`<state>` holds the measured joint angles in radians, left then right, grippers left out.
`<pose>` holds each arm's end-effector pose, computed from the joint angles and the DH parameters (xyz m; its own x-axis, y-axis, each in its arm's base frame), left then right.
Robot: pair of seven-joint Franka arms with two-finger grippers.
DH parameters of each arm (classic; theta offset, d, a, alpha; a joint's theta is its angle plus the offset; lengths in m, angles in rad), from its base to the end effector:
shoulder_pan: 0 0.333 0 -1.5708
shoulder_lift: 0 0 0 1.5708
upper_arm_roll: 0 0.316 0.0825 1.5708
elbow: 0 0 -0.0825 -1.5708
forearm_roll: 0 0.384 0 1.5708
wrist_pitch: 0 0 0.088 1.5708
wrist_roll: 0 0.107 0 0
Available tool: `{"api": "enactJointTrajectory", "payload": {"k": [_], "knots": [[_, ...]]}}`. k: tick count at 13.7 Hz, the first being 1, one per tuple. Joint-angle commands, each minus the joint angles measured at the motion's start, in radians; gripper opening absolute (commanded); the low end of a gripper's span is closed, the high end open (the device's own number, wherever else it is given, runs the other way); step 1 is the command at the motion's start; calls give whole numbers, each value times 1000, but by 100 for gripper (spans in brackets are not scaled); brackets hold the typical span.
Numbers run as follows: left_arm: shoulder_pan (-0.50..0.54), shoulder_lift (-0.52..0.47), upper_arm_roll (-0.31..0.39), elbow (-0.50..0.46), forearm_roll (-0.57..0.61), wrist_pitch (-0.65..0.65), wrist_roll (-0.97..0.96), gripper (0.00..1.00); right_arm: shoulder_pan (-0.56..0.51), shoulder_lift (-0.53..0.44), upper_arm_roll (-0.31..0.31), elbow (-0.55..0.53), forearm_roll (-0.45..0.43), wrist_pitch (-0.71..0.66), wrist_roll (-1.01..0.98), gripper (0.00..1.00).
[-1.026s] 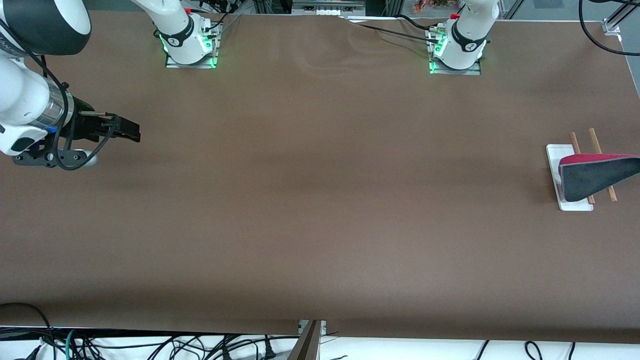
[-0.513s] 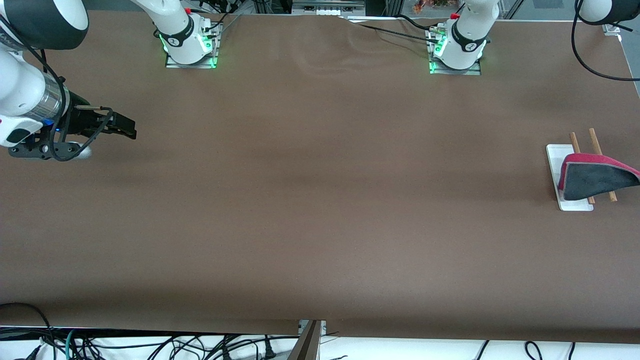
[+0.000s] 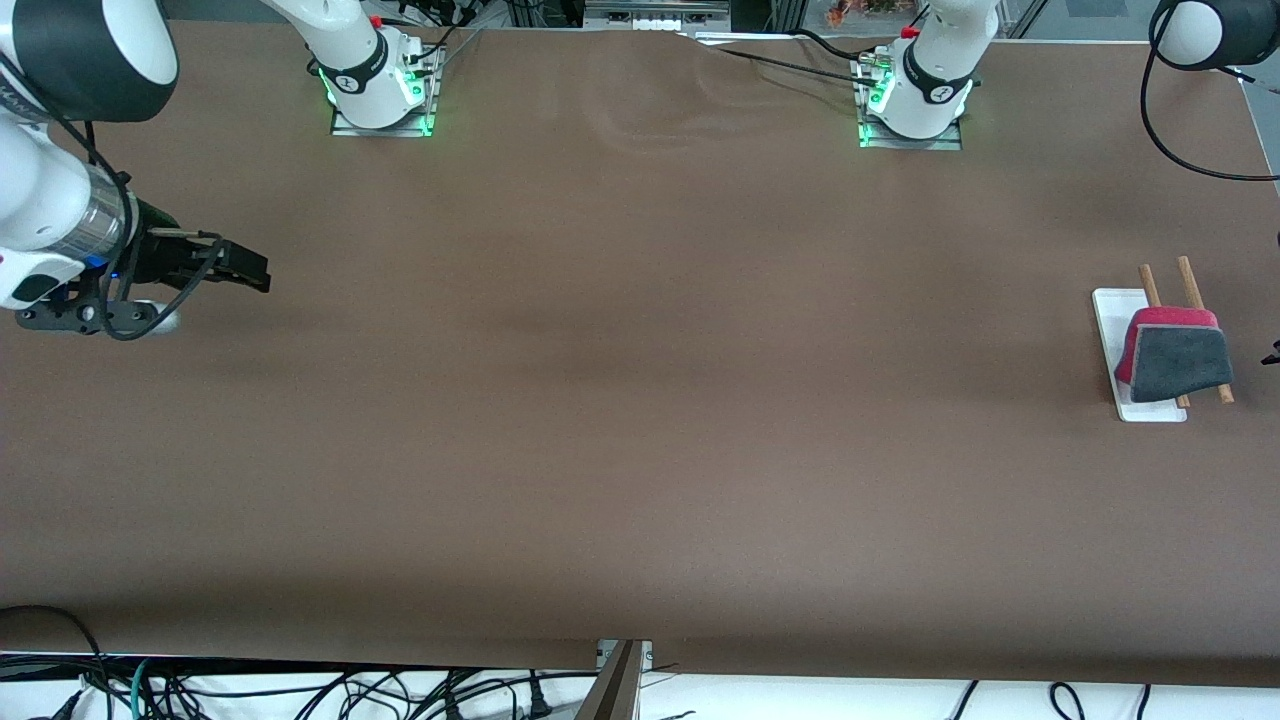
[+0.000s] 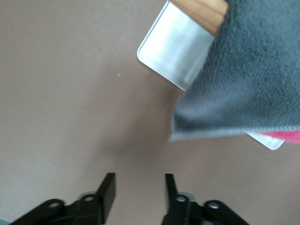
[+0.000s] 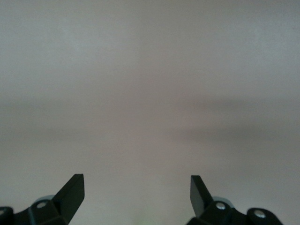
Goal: Pass towel and hang on rack
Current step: 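Lower the towel over the rack dowel and open the left gripper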
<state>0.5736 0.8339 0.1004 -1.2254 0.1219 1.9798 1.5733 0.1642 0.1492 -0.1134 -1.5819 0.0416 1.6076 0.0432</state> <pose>0.5910 0.4569 0.2663 0.5397 -0.8222 -0.1807 -0.8246 -0.5596 0.0833 0.5936 0.0387 0.5369 0.9924 0.0049 -0.1232 0.0026 -0.9998 -0.0190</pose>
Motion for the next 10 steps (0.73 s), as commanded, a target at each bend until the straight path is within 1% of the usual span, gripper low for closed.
{"api": "enactJointTrajectory", "payload": {"k": [1,2,3,5,8,10], "knots": [[-6,-51,-17,23,3,-59,11,100,-42,21,-2,17,26,11,-92,100],[-14,-82,-31,23,-22,-109,8,100,-37,15,0,17,26,8,-85,100],[-33,-126,-30,23,-34,-157,7,100,-35,12,1,17,26,5,-72,100],[-79,-224,-33,20,-38,-211,-5,100,-32,9,6,14,26,-6,-25,100],[-185,-335,-39,23,-42,-401,-154,100,-32,-7,52,2,4,-6,95,100],[-269,-395,-41,24,-57,-496,-296,100,-31,-5,50,8,4,-6,90,100]]}}
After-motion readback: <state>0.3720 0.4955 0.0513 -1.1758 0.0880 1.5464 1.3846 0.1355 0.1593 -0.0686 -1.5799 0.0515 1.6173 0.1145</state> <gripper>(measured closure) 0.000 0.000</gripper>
